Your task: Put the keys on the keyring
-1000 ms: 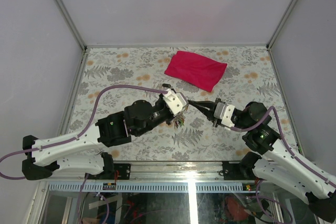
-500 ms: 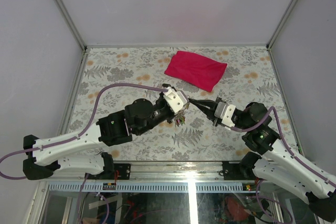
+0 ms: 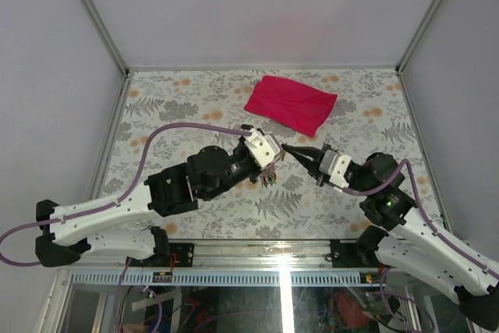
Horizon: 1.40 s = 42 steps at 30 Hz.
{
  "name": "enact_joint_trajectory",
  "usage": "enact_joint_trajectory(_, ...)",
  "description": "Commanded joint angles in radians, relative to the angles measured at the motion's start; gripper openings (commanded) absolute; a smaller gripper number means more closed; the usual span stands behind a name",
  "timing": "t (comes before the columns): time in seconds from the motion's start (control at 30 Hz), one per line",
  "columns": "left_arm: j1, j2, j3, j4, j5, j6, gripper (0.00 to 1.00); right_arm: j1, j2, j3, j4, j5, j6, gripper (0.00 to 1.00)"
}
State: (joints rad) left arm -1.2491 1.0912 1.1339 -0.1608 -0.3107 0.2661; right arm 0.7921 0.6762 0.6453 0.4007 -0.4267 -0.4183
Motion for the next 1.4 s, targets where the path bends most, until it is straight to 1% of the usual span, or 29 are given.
enact_joint_trajectory(0.0,-0.003,0.008,0.036,0.037,0.024,-0.01,0.0,0.008,-0.021,0.008,0.104,0.044,-0.006,0.0)
enact_joint_trajectory(0.17,-0.004,0.011,0.038,0.034,0.019,-0.01,0.0,0.008,-0.025,0.008,0.095,0.036,-0.007,0.0)
enact_joint_trajectory(0.33,-0.003,-0.003,0.035,0.052,-0.017,-0.019,0.0,0.008,-0.043,0.015,-0.01,-0.02,-0.057,0.0)
enact_joint_trajectory(0.47,-0.004,-0.017,0.03,0.065,-0.029,-0.025,0.0,0.008,-0.061,0.007,-0.035,-0.057,-0.058,0.0)
enact_joint_trajectory(0.63,-0.004,-0.012,0.028,0.067,-0.035,-0.03,0.0,0.008,-0.056,0.012,-0.017,-0.084,-0.043,0.0)
enact_joint_trajectory(0.83,-0.004,0.0,0.033,0.061,-0.024,-0.032,0.0,0.008,-0.036,0.01,0.042,-0.097,-0.014,0.0)
enact_joint_trajectory(1.2,-0.005,0.011,0.032,0.055,-0.007,-0.03,0.0,0.009,-0.03,-0.005,0.086,-0.048,-0.018,0.0)
enact_joint_trajectory(1.37,-0.004,0.009,0.033,0.054,-0.006,-0.028,0.0,0.009,-0.033,-0.003,0.074,-0.016,-0.036,0.0)
